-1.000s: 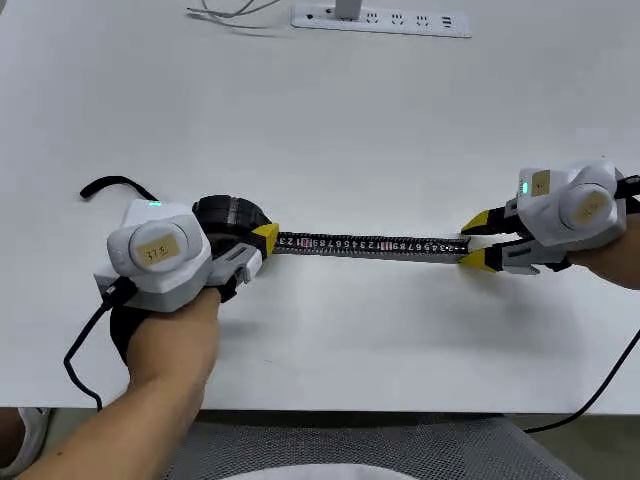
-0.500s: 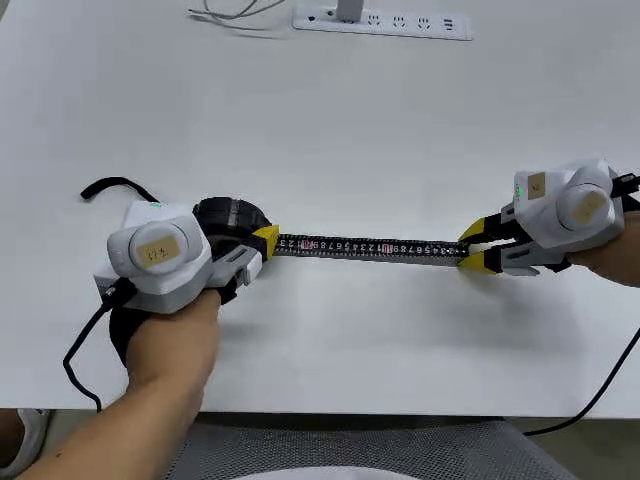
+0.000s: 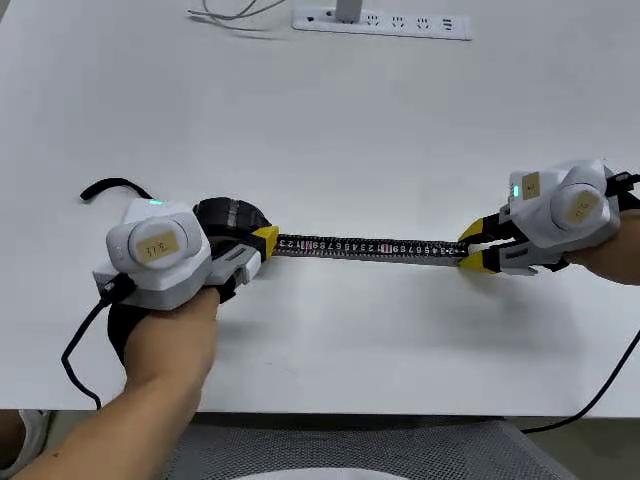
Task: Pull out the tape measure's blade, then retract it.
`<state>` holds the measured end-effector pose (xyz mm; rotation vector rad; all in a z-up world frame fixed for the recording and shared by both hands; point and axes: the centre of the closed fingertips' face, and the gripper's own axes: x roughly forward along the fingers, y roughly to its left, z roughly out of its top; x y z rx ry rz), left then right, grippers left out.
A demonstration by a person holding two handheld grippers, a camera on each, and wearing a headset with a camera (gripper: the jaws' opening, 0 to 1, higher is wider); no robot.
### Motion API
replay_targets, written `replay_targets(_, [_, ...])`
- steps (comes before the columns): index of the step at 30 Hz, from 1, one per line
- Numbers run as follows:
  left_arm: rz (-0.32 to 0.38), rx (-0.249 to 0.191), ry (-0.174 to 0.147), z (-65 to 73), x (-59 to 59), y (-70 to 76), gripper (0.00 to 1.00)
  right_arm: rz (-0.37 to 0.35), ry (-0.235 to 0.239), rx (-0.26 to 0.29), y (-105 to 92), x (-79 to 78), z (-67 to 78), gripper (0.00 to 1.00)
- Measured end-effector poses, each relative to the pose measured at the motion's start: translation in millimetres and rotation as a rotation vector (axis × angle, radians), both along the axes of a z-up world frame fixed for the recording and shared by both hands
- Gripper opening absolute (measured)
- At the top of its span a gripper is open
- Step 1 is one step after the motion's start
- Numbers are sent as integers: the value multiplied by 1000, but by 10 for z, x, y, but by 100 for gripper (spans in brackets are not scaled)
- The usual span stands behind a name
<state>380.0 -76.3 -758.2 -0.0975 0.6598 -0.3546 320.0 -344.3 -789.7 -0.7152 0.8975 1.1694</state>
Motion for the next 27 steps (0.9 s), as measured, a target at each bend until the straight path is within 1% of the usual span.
replay_targets(3, [-6, 4, 4, -5, -3, 5, 58, -1, 1, 1, -2, 2, -3, 11])
replay_targets(5, [-9, 8, 13, -9, -5, 9, 57, -1, 1, 0, -3, 1, -3, 11])
replay_targets(7, [4, -6, 28, -14, -10, 13, 57, -5, 1, 5, 0, -1, -2, 11])
replay_targets(8, [-10, 11, 28, -17, -13, 13, 56, -3, 0, 3, -2, -1, -3, 11])
replay_targets(9, [-2, -1, 30, -17, -10, 12, 56, -7, 2, 4, -1, -2, -4, 11])
replay_targets(13, [-8, 3, 23, -12, -5, 8, 56, -9, 4, 8, 0, -3, -4, 11])
replay_targets(14, [-8, 0, 30, -12, -6, 8, 56, -7, 3, 6, -1, -4, -4, 11])
replay_targets(16, [-10, 0, 27, -14, -6, 8, 56, -6, 3, 4, 0, -4, -4, 11])
replay_targets(19, [-10, -5, 30, -14, -5, 10, 56, -1, -2, 9, 25, 0, 5, 10])
replay_targets(21, [-7, -13, 29, -14, -6, 14, 56, -7, -2, 24, 65, 6, 25, 10])
replay_targets(22, [-5, -19, 29, -14, -5, 19, 56, 2, -16, 28, 84, 18, 35, 10])
replay_targets(27, [-10, -26, 28, -12, -6, 20, 56, 0, -11, 26, 95, 28, 29, 10])
